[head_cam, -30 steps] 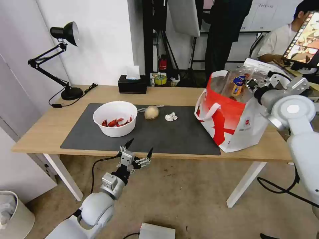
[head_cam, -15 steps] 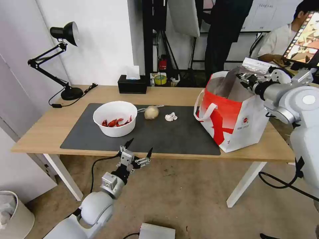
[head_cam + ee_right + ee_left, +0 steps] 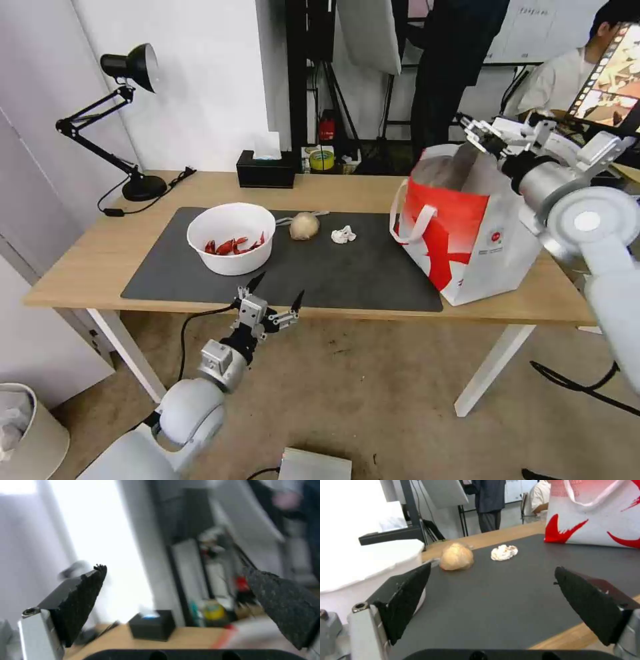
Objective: Pick up the trash from the table and place it into the takeout bag.
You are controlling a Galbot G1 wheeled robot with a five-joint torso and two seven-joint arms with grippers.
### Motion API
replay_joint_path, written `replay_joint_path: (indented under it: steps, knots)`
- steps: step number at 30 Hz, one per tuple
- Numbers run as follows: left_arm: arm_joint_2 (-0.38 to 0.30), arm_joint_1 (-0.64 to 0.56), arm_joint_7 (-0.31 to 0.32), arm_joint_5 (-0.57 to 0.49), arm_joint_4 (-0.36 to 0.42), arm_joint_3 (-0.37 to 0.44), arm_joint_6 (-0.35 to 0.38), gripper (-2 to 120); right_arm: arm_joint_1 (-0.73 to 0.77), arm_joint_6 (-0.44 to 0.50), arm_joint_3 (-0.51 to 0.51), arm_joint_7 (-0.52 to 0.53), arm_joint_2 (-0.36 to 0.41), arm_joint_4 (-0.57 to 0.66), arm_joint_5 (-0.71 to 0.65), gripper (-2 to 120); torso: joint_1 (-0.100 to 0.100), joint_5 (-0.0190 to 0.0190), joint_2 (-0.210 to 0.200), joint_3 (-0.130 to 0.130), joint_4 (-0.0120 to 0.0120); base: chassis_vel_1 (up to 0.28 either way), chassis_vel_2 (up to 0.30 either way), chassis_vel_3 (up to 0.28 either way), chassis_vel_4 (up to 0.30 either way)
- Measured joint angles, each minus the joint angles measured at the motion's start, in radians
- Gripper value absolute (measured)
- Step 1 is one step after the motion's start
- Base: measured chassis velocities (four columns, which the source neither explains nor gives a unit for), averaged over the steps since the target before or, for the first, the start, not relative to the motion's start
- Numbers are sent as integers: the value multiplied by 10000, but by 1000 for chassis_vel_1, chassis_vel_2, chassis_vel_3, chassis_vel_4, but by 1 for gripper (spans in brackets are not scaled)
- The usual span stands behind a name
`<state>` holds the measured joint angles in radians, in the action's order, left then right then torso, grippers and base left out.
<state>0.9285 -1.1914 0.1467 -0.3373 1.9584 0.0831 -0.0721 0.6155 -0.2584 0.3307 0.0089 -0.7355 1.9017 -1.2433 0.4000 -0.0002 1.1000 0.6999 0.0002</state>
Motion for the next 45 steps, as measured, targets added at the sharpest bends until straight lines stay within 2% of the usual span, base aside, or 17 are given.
replay_joint_path:
  steps: [1,2,5,6,8,10,12,20,26,32,45]
  knots:
    - [-19,0,0,-8,2,30,0,100,298,39,-9,-496,198,230,295,100,0,-1,0,0,0,0,0,0,0]
    - [-19,0,0,-8,2,30,0,100,298,39,-9,-496,198,230,295,100,0,-1,0,0,0,0,0,0,0]
    - [-94,-37,-5,-32,49,173,-2,100,2106,89,215,-1879,875,1241,1319,100,0,4,0,0,-3,0,0,0,0]
    - [-94,-37,-5,-32,49,173,-2,100,2106,89,215,-1879,875,1241,1319,100,0,4,0,0,-3,0,0,0,0]
    - [-133,-104,-7,-35,103,268,-7,100,3306,364,415,-2140,1027,1870,1927,100,-1,1,0,-1,-4,0,0,0,0]
    - [-145,-152,-9,-35,131,305,-7,100,3815,501,461,-2147,1030,2114,2144,100,0,3,1,-1,-4,0,0,0,0]
    - [-157,-262,-12,-31,185,387,-12,100,4740,683,467,-2027,956,2509,2604,100,-1,1,1,-1,-3,0,0,0,0]
    - [-201,-506,-21,-2,298,592,-20,100,6274,1311,343,-1167,539,2780,3701,100,0,3,0,-1,-2,0,0,0,0]
    - [-290,-759,-25,31,299,829,-29,100,7411,2524,193,-472,255,2349,4880,100,-1,2,0,0,-3,0,0,0,0]
    - [-388,-993,-44,58,328,993,16,100,7953,3101,186,-91,24,1998,5395,100,-1,2,0,0,-2,0,0,0,0]
    - [-514,-1268,-64,119,332,1237,164,100,8236,3221,131,242,-19,2010,5554,100,0,1,-1,1,-2,0,0,0,0]
